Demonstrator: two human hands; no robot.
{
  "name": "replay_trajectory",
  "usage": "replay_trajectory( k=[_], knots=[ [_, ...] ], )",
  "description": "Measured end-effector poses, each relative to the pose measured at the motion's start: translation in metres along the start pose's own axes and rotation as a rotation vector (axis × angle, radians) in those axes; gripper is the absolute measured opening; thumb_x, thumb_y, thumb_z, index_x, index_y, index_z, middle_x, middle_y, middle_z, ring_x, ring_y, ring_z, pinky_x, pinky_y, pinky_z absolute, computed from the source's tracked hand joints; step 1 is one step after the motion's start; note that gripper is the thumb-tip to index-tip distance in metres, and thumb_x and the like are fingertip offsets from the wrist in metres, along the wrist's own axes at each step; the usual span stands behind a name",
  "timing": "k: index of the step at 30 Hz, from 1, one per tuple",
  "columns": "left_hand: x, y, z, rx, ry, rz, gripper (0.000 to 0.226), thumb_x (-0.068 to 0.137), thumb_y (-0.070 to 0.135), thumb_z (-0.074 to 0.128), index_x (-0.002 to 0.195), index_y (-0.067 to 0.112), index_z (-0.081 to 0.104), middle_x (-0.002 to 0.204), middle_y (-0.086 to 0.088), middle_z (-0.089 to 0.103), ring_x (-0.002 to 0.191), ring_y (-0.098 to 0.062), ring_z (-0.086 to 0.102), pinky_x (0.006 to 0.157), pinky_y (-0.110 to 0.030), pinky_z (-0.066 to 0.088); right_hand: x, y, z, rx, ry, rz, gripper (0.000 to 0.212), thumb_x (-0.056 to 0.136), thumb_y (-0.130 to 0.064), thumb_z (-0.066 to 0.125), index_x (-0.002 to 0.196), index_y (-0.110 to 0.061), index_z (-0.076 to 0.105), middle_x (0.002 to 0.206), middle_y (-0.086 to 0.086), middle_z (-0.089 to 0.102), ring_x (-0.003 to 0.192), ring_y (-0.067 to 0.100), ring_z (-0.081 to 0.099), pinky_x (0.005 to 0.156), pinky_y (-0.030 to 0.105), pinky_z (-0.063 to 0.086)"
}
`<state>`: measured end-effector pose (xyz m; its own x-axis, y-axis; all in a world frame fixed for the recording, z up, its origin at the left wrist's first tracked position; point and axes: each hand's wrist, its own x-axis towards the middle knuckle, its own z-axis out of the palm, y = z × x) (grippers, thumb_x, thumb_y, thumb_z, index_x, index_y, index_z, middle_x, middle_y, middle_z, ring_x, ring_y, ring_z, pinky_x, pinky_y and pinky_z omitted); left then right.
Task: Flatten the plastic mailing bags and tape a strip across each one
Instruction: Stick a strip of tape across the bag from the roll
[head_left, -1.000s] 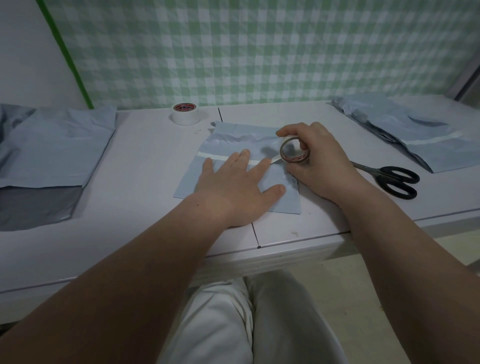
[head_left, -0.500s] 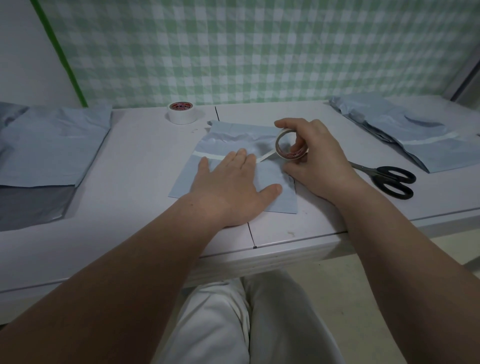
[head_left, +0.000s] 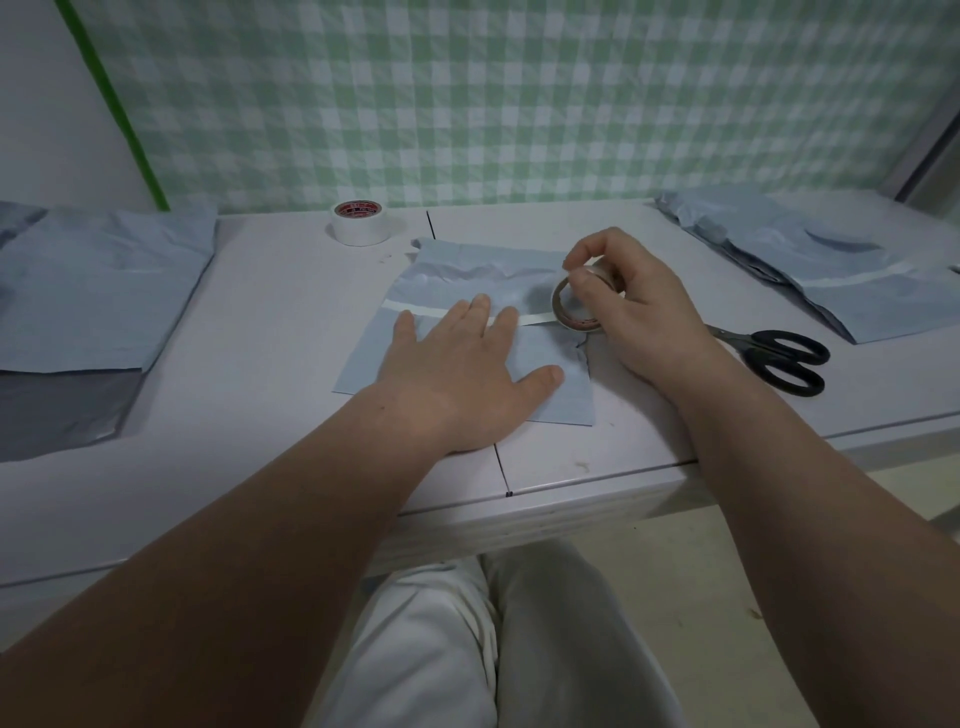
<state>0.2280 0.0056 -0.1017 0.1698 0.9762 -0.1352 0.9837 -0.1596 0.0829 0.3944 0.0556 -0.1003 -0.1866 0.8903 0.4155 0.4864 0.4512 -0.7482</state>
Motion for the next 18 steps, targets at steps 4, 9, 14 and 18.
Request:
replay_trajectory(
  k=[4, 9, 14, 18],
  knots=[
    [0.000, 0.001, 0.000, 0.010, -0.006, -0.001, 0.078, 0.089, 0.070, 0.010, 0.152, 0.026, -0.004, 0.160, 0.003, -0.012, 0.146, -0.012, -0.012, 0.116, -0.052, -0.008, 0.000, -0.002, 0.002, -0.002, 0.021, -0.008, 0.009, 0.094, -0.017, 0.053, 0.090, -0.021, 0.061, 0.069, -0.014, 0.053, 0.062, -0.007, 0.048, 0.059, 0.006, 0.036],
    [0.000, 0.000, -0.001, 0.010, 0.000, -0.002, 0.079, 0.088, 0.071, 0.010, 0.152, 0.026, -0.004, 0.160, 0.003, -0.012, 0.146, -0.012, -0.012, 0.115, -0.054, -0.008, 0.002, -0.005, 0.002, 0.023, 0.035, 0.017, 0.011, 0.093, -0.020, 0.056, 0.084, -0.023, 0.063, 0.072, -0.015, 0.058, 0.066, -0.007, 0.051, 0.062, 0.007, 0.038],
    [0.000, 0.000, 0.001, 0.008, 0.008, 0.001, 0.077, 0.088, 0.071, 0.009, 0.151, 0.028, -0.006, 0.160, 0.003, -0.012, 0.146, -0.012, -0.012, 0.115, -0.054, -0.009, -0.001, -0.009, 0.001, 0.012, 0.049, 0.053, 0.015, 0.092, -0.019, 0.055, 0.081, -0.021, 0.066, 0.074, -0.012, 0.062, 0.067, -0.006, 0.053, 0.062, 0.007, 0.039],
    [0.001, 0.000, 0.001, 0.017, 0.017, 0.003, 0.076, 0.088, 0.071, 0.009, 0.151, 0.029, -0.005, 0.160, 0.003, -0.011, 0.146, -0.013, -0.012, 0.115, -0.054, -0.009, -0.002, -0.014, 0.003, 0.005, 0.043, 0.103, 0.022, 0.092, -0.015, 0.050, 0.081, -0.008, 0.067, 0.077, 0.012, 0.064, 0.057, -0.004, 0.048, 0.054, 0.006, 0.037]
  ],
)
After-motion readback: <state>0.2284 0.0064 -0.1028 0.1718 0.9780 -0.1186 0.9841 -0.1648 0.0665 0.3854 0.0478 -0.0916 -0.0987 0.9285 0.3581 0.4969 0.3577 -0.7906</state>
